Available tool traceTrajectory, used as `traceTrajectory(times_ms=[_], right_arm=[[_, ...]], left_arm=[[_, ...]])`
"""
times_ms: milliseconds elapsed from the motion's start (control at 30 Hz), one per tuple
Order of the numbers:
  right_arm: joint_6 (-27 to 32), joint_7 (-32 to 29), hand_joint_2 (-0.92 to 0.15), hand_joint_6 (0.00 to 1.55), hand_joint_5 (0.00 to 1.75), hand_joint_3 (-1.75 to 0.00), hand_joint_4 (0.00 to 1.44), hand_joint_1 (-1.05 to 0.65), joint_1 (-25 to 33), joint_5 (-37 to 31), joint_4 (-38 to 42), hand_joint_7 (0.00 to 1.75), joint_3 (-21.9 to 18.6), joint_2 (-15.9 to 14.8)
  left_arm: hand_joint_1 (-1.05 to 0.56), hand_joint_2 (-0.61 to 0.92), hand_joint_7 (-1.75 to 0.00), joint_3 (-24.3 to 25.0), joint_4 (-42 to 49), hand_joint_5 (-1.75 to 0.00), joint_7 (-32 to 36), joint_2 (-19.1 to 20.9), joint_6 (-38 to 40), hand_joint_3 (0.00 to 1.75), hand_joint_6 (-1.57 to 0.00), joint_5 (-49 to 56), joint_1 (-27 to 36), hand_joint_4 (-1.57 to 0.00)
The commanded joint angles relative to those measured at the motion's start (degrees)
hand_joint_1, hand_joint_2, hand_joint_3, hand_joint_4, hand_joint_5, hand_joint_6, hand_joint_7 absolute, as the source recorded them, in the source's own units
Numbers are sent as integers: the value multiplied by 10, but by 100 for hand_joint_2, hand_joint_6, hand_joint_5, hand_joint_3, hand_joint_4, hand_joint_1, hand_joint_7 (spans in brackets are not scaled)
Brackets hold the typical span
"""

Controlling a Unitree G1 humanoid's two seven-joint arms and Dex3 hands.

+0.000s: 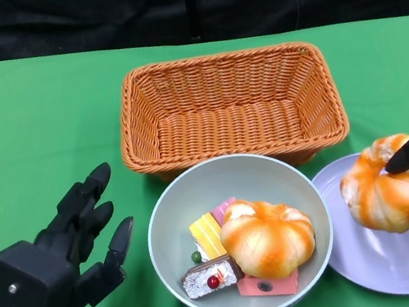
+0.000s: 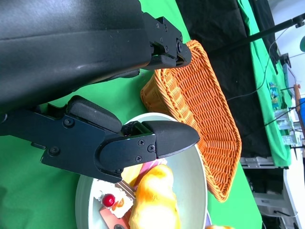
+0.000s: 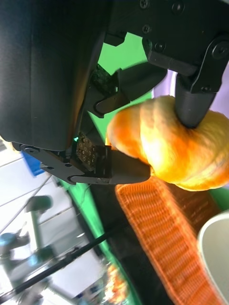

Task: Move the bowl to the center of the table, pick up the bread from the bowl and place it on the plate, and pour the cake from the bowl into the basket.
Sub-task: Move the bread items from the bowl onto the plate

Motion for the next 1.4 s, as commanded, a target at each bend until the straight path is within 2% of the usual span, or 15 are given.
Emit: traceTrajectory(times_ms=[33,67,133,233,367,467,533,600,800,900,933,967,1067,1300,1400], right_arm=[[54,53,-58,81,87,-67,71,-30,5,-16,-29,22,14,-28],[78,77,-72,72,76,-44,63,-37,7,-30,-43,11,22,-37],[117,114,-87,54,60,-17,54,-47,9,-57,-67,3,36,-51],[151,147,-92,29,44,-18,52,-58,12,-110,-95,0,58,-73],[169,155,-92,17,49,-25,65,-69,18,-165,-115,0,78,-92],[184,164,-92,15,87,-29,76,-75,21,-199,-128,0,89,-100],[195,173,-92,16,98,-31,81,-79,23,-227,-141,0,96,-102],[204,178,-92,17,103,-31,83,-81,26,-244,-153,1,99,-103],[223,180,-92,15,110,-40,74,-91,31,-273,-178,0,103,-92],[229,172,-92,11,100,-44,50,-93,34,-273,-186,0,101,-82],[226,161,-92,12,87,-43,44,-93,35,-266,-188,0,99,-76],[221,149,-92,13,73,-40,41,-91,36,-259,-188,1,97,-72],[202,116,-92,14,62,-38,36,-86,40,-242,-195,1,94,-62],[139,73,-92,19,62,-38,33,-76,45,-197,-226,4,92,-57],[97,49,-92,28,67,-29,42,-67,44,-158,-237,8,94,-49]], left_arm=[[-74,92,-1,8,5,-47,-5,6,-10,70,-17,-2,3,0],[-74,92,-1,9,5,-49,-5,5,-11,70,-17,-3,3,0],[-74,92,-1,10,6,-50,-5,4,-10,70,-17,-3,2,0],[-74,92,-1,12,9,-50,-6,5,-13,70,-18,-4,1,0],[-74,92,-1,10,12,-49,-7,7,-23,70,-17,1,1,0],[-73,92,-1,9,14,-51,-6,7,-34,70,-18,5,3,0],[-73,92,-1,9,16,-52,-5,8,-40,70,-18,8,4,0],[-73,92,-1,8,17,-53,-5,8,-42,70,-18,11,4,0],[-74,92,-1,9,16,-53,-7,9,-42,70,-18,10,4,0],[-74,92,-1,9,17,-53,-8,9,-43,70,-18,10,4,0],[-74,92,-1,9,17,-53,-8,9,-44,70,-18,10,4,0],[-74,92,-1,9,17,-52,-8,9,-45,70,-18,10,4,0],[-74,92,-1,8,18,-52,-6,9,-46,70,-18,13,4,0],[-73,92,-1,8,15,-53,-5,5,-45,70,-18,10,4,0],[-73,92,-1,7,15,-53,-5,5,-47,70,-18,11,4,0]])
